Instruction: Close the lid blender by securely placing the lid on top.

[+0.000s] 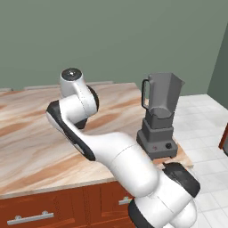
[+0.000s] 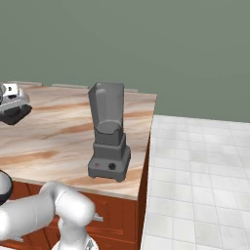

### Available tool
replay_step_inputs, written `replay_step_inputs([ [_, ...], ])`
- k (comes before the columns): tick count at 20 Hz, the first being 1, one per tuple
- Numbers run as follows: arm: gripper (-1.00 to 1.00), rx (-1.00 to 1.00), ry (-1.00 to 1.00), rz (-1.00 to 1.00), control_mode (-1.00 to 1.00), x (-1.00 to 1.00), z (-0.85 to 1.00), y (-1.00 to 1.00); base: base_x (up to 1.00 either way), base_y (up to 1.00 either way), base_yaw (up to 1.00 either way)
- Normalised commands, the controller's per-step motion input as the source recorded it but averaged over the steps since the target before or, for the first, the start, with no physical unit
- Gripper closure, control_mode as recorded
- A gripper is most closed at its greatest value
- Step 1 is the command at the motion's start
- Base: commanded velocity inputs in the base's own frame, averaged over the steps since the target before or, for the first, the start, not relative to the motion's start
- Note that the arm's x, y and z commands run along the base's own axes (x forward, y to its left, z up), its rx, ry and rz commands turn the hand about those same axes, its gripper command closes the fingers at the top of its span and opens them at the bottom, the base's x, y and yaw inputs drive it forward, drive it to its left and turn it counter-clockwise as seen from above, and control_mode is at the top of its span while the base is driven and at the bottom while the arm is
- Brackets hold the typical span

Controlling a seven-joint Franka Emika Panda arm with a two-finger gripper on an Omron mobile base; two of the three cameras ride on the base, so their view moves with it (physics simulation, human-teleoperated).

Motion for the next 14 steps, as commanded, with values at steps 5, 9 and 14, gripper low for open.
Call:
replay_step_inputs([
  [5,1.00,0.00,-0.14,0.00,-1.00,-0.53,0.43,-0.70,0.00,0.00,0.00],
  [9,1.00,0.00,-0.14,0.04,-1.00,-0.54,0.37,-0.81,0.00,0.00,0.00],
  [14,1.00,0.00,-0.11,0.09,-1.00,-0.18,0.62,-0.80,0.00,0.00,0.00],
])
